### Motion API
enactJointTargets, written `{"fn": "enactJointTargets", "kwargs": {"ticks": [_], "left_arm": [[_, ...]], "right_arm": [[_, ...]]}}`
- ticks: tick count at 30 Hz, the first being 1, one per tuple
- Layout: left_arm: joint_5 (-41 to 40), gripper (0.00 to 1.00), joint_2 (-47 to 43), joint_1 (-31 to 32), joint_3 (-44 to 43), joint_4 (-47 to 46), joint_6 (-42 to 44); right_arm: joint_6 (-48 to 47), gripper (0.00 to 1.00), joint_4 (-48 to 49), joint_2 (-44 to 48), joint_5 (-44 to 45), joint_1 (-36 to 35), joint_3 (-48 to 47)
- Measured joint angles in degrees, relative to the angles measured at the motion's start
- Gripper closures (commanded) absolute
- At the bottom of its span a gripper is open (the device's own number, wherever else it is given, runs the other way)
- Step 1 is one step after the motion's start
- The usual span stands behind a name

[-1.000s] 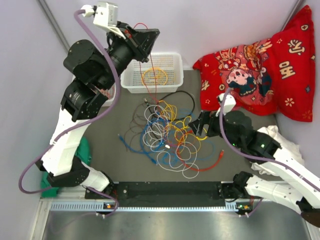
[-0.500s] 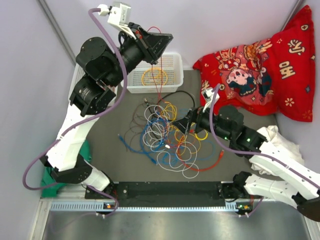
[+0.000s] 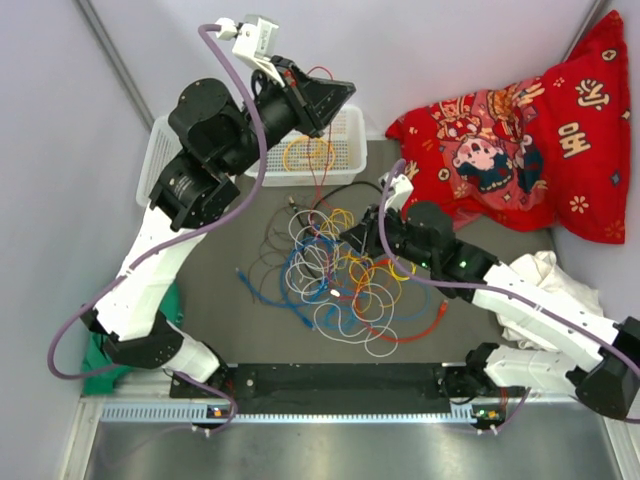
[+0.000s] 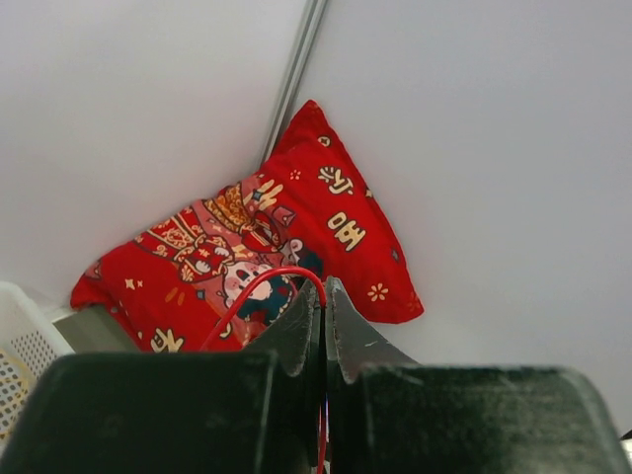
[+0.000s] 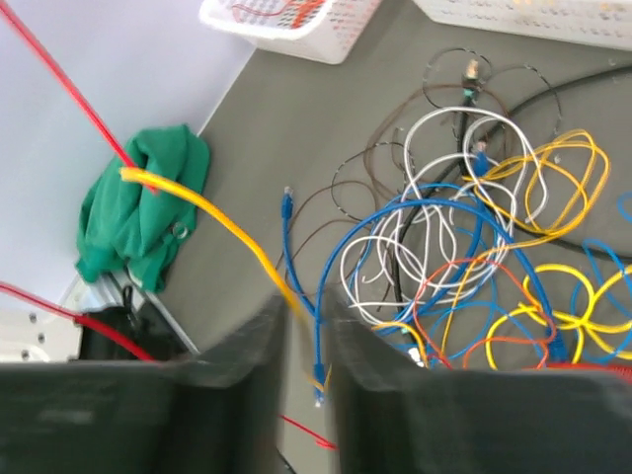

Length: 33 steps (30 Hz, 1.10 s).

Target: Untangle the cables

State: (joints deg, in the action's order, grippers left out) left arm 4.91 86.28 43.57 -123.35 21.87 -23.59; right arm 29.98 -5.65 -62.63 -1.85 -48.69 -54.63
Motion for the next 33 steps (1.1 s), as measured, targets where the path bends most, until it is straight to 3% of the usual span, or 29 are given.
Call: {"fn": "enactJointTargets", "kwargs": {"ticks": [1, 5, 9, 15, 17, 18, 19, 22, 28, 33], "left_arm": [[0.0, 1.0, -0.22, 0.0, 0.5, 0.02, 0.02], [-1.33, 1.0, -1.38, 0.0, 2.73, 0.0, 0.68], [-2.6, 1.0, -2.71, -0.52, 5.09, -0.02, 1.09], [-3.23, 1.0, -3.02, -1.51, 5.73, -0.48, 1.18], [-3.39, 1.0, -3.02, -1.6, 5.73, -0.66, 1.31], [-3.74, 1.0, -3.02, -1.73, 5.73, -0.72, 1.42], [-4.2, 1.0, -3.02, -1.88, 5.73, -0.68, 1.57], [-6.27, 1.0, -2.89, -2.51, 5.7, -0.13, 2.56], [-10.73, 1.0, 0.26, -4.9, 0.2, 2.91, 4.98], [-11.56, 1.0, 1.01, -5.42, -2.43, 2.29, 5.75]], "right_arm": [[-0.07, 1.0, -0.31, -0.26, 0.55, -0.02, -0.09], [0.17, 1.0, -2.8, 1.22, 5.09, -0.02, -0.11], [-0.42, 1.0, -6.51, 8.33, 11.56, 0.68, 0.72], [2.54, 1.0, -11.21, 18.53, 16.65, 6.71, 10.08], [3.63, 0.83, -13.7, 19.67, 17.44, 7.21, 12.83], [4.15, 0.69, -15.13, 19.61, 17.62, 7.23, 13.79], [4.55, 0.43, -16.65, 19.41, 17.81, 7.23, 14.29], [5.03, 0.19, -19.28, 19.34, 18.03, 7.23, 14.4], [3.87, 0.13, -21.81, 19.47, 17.35, 7.23, 10.8], [1.95, 0.12, -17.79, 20.0, 8.81, 7.21, 9.57]]}}
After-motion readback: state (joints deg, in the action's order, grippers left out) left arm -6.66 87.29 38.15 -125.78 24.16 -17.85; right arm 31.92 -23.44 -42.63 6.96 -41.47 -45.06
